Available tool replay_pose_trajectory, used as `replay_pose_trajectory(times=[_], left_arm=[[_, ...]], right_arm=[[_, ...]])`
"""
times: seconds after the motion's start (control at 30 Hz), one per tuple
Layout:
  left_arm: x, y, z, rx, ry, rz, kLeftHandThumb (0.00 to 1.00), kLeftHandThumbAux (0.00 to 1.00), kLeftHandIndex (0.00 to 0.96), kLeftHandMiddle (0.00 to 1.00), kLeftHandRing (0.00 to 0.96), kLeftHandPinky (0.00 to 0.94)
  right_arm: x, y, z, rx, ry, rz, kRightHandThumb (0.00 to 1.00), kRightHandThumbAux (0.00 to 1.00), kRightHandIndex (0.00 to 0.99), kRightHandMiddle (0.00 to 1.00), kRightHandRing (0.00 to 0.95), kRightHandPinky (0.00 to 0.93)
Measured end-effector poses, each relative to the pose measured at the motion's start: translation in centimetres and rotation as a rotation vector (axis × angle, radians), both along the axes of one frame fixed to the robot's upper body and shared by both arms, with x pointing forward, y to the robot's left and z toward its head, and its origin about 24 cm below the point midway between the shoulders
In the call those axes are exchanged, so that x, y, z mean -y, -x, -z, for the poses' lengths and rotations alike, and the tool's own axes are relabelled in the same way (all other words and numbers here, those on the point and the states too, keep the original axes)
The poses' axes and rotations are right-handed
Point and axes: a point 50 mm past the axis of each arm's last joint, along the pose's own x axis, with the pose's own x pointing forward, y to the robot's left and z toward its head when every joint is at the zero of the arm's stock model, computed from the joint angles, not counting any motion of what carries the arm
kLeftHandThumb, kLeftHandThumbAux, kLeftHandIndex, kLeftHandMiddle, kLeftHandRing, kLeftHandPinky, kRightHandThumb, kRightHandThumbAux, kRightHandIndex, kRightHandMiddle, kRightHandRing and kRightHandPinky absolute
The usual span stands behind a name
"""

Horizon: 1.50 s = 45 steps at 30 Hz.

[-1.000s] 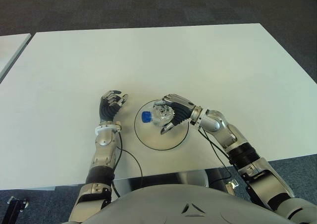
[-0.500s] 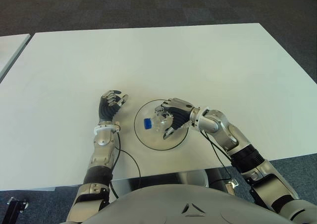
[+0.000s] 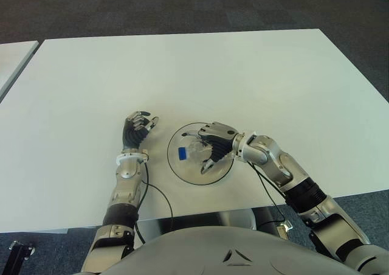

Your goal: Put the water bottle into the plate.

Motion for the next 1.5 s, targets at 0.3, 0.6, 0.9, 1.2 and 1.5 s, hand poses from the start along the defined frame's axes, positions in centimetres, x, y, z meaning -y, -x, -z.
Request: replay_pose_trajectory(times=[0.3,0.6,0.9,1.2,1.5], left_arm=[[-0.05,-0.03,0.02,-0.002,-0.004,0.002,0.705,0.718,0.434,0.650,0.640,0.621],[-0.04,-0.03,0.02,-0.002,-0.004,0.002,0.706,0.718,0.434,0.653,0.643,0.627],[-0.05,-0.04,0.02,-0.002,-0.003,0.002,0.707,0.717,0.434,0.646,0.636,0.618],[-0.03,-0.06,0.05,-0.006,0.000,-0.002,0.708,0.717,0.435,0.634,0.620,0.598],[-0.01,-0.05,0.04,-0.002,0.001,-0.002,0.707,0.717,0.435,0.640,0.631,0.627]], right_arm=[[-0.10,0.17,-0.15,0.081,-0.102,0.012,0.503,0.314,0.000,0.000,0.000,0.000],[-0.11,0.11,-0.11,0.130,-0.147,0.035,0.520,0.227,0.000,0.000,0.000,0.000],[-0.21,0.11,-0.18,0.148,-0.158,0.039,0.523,0.190,0.000,0.000,0.000,0.000],[-0.24,0.12,-0.23,0.169,-0.165,0.044,0.507,0.165,0.000,0.000,0.000,0.000],[-0.26,0.15,-0.29,0.187,-0.182,0.052,0.493,0.159,0.000,0.000,0.000,0.000]])
